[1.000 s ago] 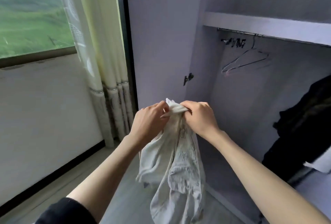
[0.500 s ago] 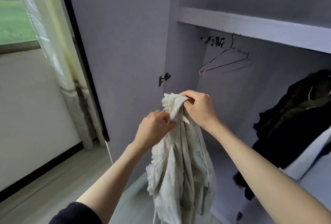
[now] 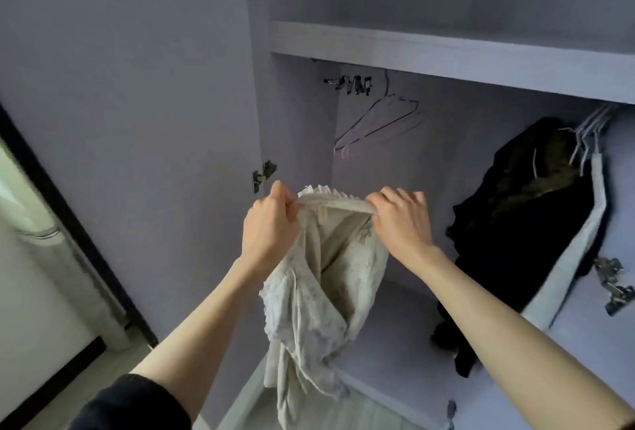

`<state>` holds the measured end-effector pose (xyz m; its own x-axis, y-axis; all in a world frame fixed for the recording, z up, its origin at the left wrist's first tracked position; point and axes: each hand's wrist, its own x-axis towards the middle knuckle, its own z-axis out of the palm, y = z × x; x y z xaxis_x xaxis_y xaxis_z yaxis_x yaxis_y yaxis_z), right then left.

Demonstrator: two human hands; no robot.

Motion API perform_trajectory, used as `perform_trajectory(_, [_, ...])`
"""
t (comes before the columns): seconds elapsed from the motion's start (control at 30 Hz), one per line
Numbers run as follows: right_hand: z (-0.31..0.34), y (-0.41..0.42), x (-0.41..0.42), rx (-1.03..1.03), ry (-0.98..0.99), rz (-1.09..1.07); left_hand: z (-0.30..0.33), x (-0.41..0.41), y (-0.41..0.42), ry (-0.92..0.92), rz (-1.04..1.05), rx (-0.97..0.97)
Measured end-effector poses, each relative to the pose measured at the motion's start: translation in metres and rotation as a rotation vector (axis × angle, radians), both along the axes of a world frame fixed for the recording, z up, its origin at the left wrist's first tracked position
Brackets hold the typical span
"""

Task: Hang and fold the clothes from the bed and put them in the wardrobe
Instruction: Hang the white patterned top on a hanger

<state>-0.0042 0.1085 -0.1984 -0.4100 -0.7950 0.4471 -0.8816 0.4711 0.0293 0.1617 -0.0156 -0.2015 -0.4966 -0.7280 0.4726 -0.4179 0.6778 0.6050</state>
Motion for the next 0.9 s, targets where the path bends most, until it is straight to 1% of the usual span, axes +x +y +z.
perform_trajectory(0.1, [0.005,-0.01,-0.013,-0.037,-0.037,-0.053,0.0,-0.017,-0.017,-0.042,0.008,-0.025])
perform_trajectory(0.13, [0.008,-0.014,-0.022,-0.045,-0.048,-0.07,-0.002,-0.026,-0.023,-0.072,-0.023,-0.034])
perform_trajectory(0.23, [0.014,-0.021,-0.049,-0.05,-0.139,-0.107,-0.01,-0.045,-0.038,-0.209,-0.187,-0.118])
perform_trajectory(0.3, [0.012,-0.025,-0.065,-0.067,-0.234,-0.12,-0.014,-0.058,-0.044,-0.283,-0.294,-0.119])
perform_trajectory(0.37, [0.005,-0.032,-0.079,-0.073,-0.323,-0.122,-0.023,-0.072,-0.048,-0.345,-0.377,-0.06])
perform_trajectory(0.5, [-0.013,-0.048,-0.102,-0.029,-0.439,-0.118,-0.056,-0.099,-0.052,-0.508,-0.466,0.154])
perform_trajectory(0.57, [-0.021,-0.053,-0.114,-0.014,-0.469,-0.09,-0.071,-0.111,-0.051,-0.625,-0.419,0.183])
perform_trajectory(0.63, [-0.031,-0.057,-0.127,0.021,-0.452,-0.053,-0.081,-0.122,-0.053,-0.677,-0.29,0.179])
perform_trajectory(0.7, [-0.041,-0.059,-0.139,0.063,-0.395,-0.02,-0.084,-0.133,-0.057,-0.66,-0.112,0.16])
perform_trajectory(0.77, [-0.049,-0.059,-0.148,0.066,-0.333,-0.003,-0.082,-0.139,-0.062,-0.585,0.026,0.145])
perform_trajectory(0.83, [-0.051,-0.061,-0.158,0.032,-0.305,0.01,-0.079,-0.144,-0.066,-0.521,0.109,0.137])
perform_trajectory(0.9, [-0.052,-0.066,-0.168,0.003,-0.319,0.023,-0.075,-0.15,-0.07,-0.499,0.14,0.109])
